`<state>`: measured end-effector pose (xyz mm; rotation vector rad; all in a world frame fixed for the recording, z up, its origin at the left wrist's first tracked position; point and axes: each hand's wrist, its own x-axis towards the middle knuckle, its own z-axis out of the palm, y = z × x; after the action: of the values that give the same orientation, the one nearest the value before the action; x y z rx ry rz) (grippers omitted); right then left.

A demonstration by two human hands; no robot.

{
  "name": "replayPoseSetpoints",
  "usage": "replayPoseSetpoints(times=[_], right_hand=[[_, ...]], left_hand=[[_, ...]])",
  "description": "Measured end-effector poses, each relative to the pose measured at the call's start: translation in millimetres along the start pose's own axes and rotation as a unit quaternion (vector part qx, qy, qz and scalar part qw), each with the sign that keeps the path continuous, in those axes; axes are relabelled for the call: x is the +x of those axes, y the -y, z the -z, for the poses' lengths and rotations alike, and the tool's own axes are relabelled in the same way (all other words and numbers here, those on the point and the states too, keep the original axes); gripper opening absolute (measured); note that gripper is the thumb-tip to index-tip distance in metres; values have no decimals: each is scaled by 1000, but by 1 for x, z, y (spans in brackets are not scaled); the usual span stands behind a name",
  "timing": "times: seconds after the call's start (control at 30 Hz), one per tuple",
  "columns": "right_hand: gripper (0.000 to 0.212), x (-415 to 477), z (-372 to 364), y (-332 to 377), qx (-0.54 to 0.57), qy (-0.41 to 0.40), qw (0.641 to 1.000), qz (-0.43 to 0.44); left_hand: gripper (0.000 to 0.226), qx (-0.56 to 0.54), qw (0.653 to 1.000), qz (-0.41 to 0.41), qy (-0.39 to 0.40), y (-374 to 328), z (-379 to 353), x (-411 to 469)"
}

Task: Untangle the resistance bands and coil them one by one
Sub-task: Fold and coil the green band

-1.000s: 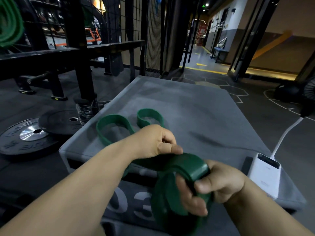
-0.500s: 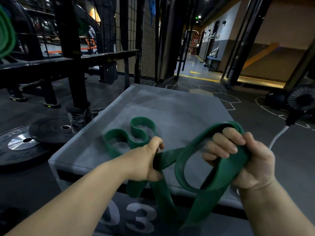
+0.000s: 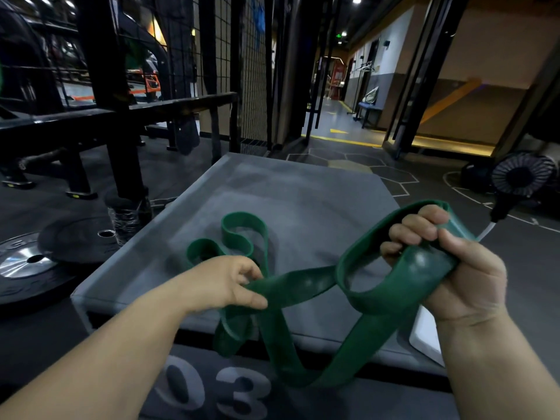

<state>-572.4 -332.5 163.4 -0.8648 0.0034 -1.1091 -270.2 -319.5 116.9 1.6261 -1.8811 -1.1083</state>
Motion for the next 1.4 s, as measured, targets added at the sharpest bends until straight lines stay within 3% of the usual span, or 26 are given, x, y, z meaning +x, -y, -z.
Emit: replayPoseSetpoints(times=[0.07,0.17,0.23,0.27,0.37,0.43,0.53,0.63,0.7,0.77,0.93,1.1,1.27,1.4], right_hand=[[19,0,5,2,-9,-17,1000,11],[21,0,9,3,1,-27,999,23],[22,1,10,3,7,-25,999,35],[22,1,11,3,12,-20,999,41],[22,-2,15,8,45,-12,998,51],[23,-5,18,12,67,-14,997,42],[25,-7,19,14,83,-13,996,27],[28,-7,18,13,74,-15,997,27],[31,-6,18,12,64,-24,997,31],[33,-6,16,10,47,-27,998,35],[48,-3,11,4,-89,-74,992,56],[45,4,1,-20,-203,-99,973,42],[34,6,-7,-65,-297,-118,948,4],[32,7,-9,-77,-353,-134,926,11]], left_hand=[[35,-176,983,-27,51,-1,2,-5],[49,-423,895,-52,133,-7,-4,-12],[47,-515,845,-33,140,-15,-14,-15],[40,-533,836,-11,131,-20,-19,-15],[11,-491,864,24,104,-30,-34,-14],[4,-431,897,3,100,-29,-41,-11],[38,-307,939,-45,147,-18,-41,-7],[65,-167,959,-58,222,-17,-37,-11],[71,-55,972,-49,225,-17,-37,-12],[55,-2,979,-43,199,-19,-38,-11],[19,-111,991,-15,73,-18,-43,-7],[11,-180,982,-55,23,-27,-46,-9],[45,-213,970,-88,75,-26,-44,-11],[36,-171,979,-104,32,-23,-40,-9]])
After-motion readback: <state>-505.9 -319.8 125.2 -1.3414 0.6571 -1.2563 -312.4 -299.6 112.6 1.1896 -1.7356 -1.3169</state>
